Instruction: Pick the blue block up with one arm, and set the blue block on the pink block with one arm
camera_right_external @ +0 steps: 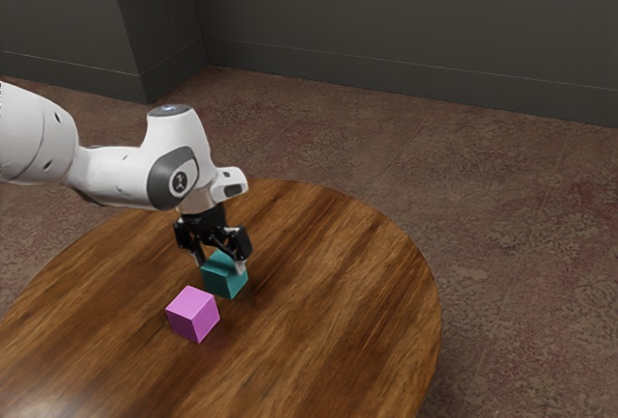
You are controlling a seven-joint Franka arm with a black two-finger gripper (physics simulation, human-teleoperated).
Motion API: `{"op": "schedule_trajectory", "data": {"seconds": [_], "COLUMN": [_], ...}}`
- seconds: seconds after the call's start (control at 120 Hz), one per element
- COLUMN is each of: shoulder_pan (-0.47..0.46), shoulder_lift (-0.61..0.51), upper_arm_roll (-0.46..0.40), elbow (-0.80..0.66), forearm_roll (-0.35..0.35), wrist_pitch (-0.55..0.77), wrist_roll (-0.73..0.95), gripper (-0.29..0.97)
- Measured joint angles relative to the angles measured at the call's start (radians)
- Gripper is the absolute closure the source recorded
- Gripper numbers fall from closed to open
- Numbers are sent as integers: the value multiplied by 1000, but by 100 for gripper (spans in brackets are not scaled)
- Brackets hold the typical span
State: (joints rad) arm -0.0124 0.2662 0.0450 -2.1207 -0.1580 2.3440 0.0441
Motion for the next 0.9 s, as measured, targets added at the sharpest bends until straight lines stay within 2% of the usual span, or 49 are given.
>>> {"op": "schedule_trajectory", "data": {"seconds": [0.458, 0.75, 0.783, 0.9], "shoulder_pan": [15, 20, 20, 19], "shoulder_lift": [92, 104, 104, 99], "upper_arm_roll": [1, 1, 1, 1], "elbow": [61, 72, 71, 71], "forearm_roll": [-16, -16, -17, -16], "wrist_pitch": [17, 25, 27, 30], "wrist_roll": [45, 102, 107, 124], "gripper": [0, 0, 2, 19]}}
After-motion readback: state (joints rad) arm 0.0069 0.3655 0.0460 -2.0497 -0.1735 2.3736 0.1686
